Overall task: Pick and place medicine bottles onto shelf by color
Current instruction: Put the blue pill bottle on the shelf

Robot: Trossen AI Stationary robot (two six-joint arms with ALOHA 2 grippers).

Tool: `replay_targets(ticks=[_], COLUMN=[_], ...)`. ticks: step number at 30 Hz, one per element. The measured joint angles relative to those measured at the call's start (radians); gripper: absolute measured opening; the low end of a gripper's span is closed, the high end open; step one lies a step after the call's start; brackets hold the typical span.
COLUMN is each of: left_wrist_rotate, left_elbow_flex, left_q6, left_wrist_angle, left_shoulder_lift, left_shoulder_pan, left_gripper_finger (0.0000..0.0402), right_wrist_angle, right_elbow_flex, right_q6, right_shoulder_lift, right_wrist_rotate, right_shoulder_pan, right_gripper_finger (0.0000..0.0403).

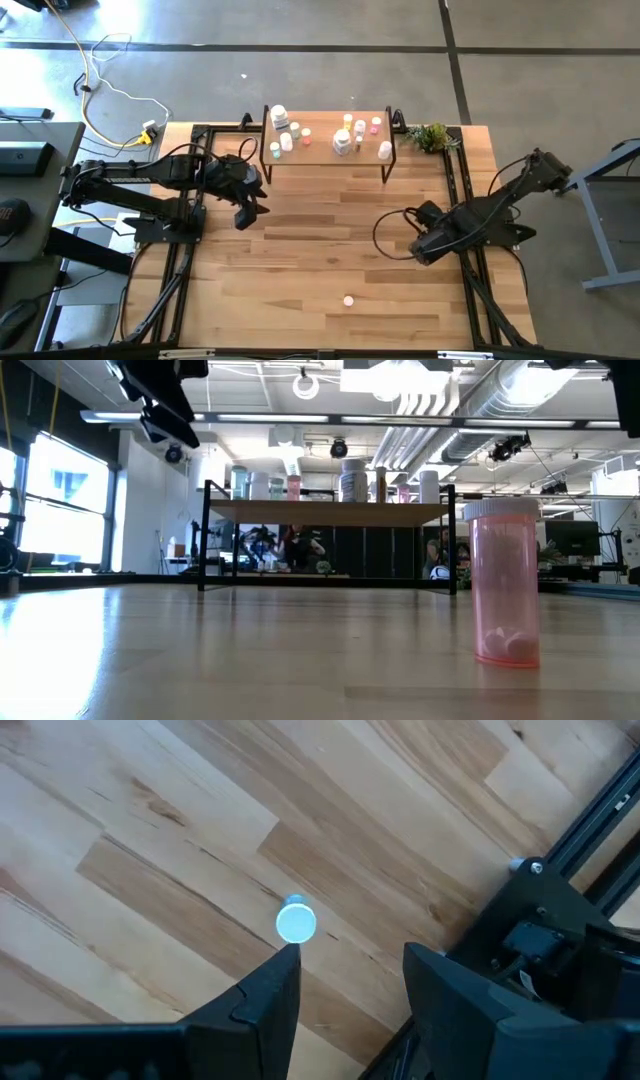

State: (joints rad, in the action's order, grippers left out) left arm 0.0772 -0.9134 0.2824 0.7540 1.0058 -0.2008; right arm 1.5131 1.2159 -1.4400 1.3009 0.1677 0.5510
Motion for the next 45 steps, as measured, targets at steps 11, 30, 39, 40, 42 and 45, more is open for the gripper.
replay_targets(ticks=[11, 30, 39, 40, 42, 45], left_wrist_rotate=[0.001, 0.001, 0.001, 0.001, 0.001, 0.001], left_elbow_flex=[0.0, 0.0, 0.0, 0.0, 0.0, 0.0], left_q6=[0.154, 0.213, 0.212, 0.212, 0.212, 0.212], left_wrist_angle=[-0.114, -0.131, -0.132, -0.132, -0.132, -0.132], left_shoulder_lift=[0.004, 0.082, 0.098, 0.098, 0.098, 0.098], left_shoulder_pan=[0.0, 0.073, 0.111, 0.112, 0.112, 0.112], left_gripper_finger=[0.0225, 0.0225, 0.0225, 0.0225, 0.0225, 0.0225], right_wrist_angle=[0.004, -0.082, -0.271, -0.291, -0.326, -0.408], right_elbow_flex=[-0.022, -0.022, -0.225, -0.249, -0.29, -0.34], right_q6=[0.026, 0.008, -0.041, -0.06, -0.092, -0.104], right_shoulder_lift=[-0.087, -0.074, -0.071, -0.071, -0.071, -0.071], right_wrist_rotate=[-0.003, -0.003, -0.065, -0.066, -0.068, -0.076], right_shoulder_pan=[0.0, 0.0, 0.0, 0.0, 0.0, 0.0], right_gripper_finger=[0.0186, 0.021, 0.0211, 0.0211, 0.0211, 0.0211])
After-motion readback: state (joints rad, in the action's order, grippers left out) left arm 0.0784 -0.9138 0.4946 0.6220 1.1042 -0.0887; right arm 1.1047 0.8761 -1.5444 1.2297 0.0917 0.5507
